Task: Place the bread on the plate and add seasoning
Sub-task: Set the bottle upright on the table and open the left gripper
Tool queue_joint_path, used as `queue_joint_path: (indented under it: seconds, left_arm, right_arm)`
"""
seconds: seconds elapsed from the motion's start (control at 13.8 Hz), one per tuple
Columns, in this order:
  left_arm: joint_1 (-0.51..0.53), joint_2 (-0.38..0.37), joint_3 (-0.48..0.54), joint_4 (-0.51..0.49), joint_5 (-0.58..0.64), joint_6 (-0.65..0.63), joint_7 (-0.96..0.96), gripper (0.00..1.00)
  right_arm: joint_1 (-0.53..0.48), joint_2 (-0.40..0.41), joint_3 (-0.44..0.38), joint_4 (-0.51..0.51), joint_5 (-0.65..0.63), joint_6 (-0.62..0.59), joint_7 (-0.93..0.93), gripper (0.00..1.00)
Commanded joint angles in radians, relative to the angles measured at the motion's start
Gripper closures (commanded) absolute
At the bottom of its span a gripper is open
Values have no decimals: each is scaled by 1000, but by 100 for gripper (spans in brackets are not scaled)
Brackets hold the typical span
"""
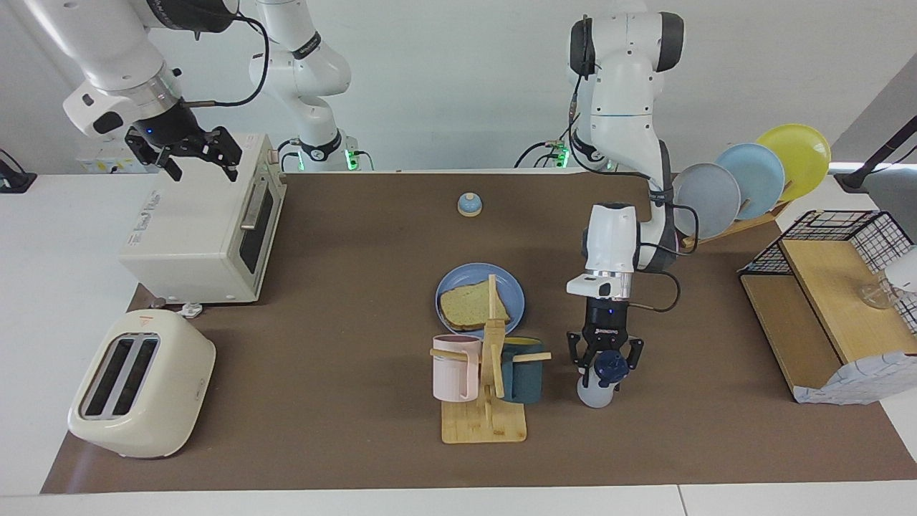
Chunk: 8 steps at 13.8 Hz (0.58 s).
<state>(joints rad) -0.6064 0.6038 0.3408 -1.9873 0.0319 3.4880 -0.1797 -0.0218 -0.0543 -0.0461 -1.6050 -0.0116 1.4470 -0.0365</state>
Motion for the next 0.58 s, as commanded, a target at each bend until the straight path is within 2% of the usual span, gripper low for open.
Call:
queue_joint_path:
  seconds: [0.0, 0.51]
  left_arm:
    - [13, 10, 1, 2, 19, 19, -9, 0]
    - [13, 4, 1, -21, 19, 19, -10, 0]
  right_arm:
    - [-13, -12, 5, -13, -1, 13, -26, 0]
    - [-13, -12, 5, -13, -1, 13, -25, 0]
